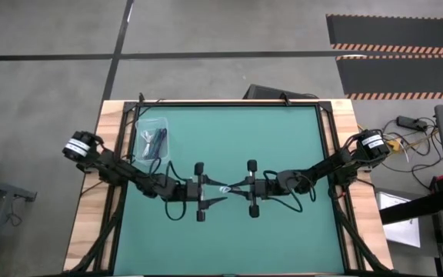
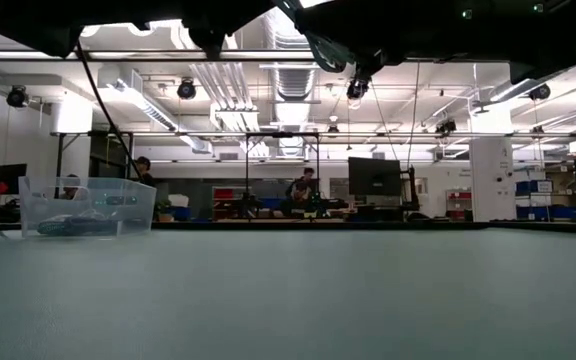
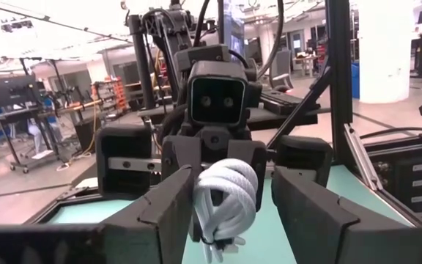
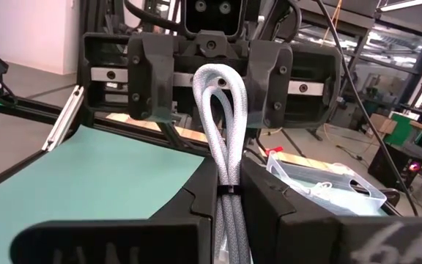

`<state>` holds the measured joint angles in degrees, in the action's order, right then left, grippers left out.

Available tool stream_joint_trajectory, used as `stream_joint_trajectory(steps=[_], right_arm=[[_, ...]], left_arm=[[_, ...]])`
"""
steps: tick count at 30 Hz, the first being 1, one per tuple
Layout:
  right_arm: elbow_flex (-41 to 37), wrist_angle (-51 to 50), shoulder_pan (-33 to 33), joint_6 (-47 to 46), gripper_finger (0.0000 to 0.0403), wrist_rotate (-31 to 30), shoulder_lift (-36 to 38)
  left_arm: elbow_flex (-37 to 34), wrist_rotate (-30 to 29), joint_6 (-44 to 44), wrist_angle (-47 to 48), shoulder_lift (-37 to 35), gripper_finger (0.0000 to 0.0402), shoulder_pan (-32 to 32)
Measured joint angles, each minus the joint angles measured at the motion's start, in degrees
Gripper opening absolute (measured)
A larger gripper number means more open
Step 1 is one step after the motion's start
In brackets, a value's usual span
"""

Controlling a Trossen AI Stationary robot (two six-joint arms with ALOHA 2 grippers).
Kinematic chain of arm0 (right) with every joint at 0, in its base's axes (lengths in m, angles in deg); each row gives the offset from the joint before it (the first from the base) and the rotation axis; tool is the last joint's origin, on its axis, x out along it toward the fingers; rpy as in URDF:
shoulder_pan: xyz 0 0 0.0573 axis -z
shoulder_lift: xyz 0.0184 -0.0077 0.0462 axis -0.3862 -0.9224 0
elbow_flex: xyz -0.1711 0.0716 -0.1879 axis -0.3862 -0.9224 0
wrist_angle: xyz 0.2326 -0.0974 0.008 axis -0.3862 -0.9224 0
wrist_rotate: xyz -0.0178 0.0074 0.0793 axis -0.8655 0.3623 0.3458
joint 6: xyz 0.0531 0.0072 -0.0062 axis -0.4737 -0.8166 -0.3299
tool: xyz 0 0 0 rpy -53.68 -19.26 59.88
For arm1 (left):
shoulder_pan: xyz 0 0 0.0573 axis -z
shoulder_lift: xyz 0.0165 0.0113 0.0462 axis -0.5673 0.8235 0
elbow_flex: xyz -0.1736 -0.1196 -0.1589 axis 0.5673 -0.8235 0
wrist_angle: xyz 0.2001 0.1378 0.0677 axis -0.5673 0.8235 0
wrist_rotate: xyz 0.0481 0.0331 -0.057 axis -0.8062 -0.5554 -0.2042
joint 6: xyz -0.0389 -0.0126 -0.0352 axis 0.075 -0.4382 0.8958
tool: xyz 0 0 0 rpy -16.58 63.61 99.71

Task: Pick and place USB-C Cables
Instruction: Put the light blue charger cable into the transparent bin

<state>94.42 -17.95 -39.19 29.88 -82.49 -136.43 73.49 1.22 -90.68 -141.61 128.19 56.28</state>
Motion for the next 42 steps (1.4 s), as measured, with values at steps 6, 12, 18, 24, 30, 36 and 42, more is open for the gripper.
stream_joint_trajectory(steps=[6, 12, 18, 24, 30, 36, 42], right_arm=[[0.0, 0.0, 0.0, 0.1, 0.0029, 0.0, 0.0], [0.0, -0.4, 0.0, 0.2, 0.0029, 0.0, 0.0], [0.0, -0.6, 0.0, 0.2, 0.0029, 0.0, 0.0], [0.0, -0.6, 0.0, 0.2, 0.0049, 0.0, 0.0], [0.0, -0.4, 0.0, 0.0, 0.0106, -0.4, 0.0], [0.0, -0.4, 0.0, 0.0, 0.0141, -1.8, 0.0], [0.0, -0.8, 0.0, 0.0, 0.0156, -3.6, 0.9]], left_arm=[[0.0, 0.0, 0.0, -0.2, -0.1, 0.0141, 0.0], [-0.1, 0.0, 0.1, -0.1, -0.1, 0.0079, -0.4], [-0.1, 0.0, 0.2, 0.0, -0.1, 0.0029, -0.4], [-0.2, 0.0, 0.2, 0.1, -0.1, 0.0016, -0.4], [-0.2, 0.0, 0.3, 0.1, -0.1, 0.0017, -0.4], [-0.2, -0.3, 0.5, 0.6, -0.3, 0.0017, -0.4], [-0.2, -2.8, 0.6, 3.0, -1.5, 0.0017, -0.4]])
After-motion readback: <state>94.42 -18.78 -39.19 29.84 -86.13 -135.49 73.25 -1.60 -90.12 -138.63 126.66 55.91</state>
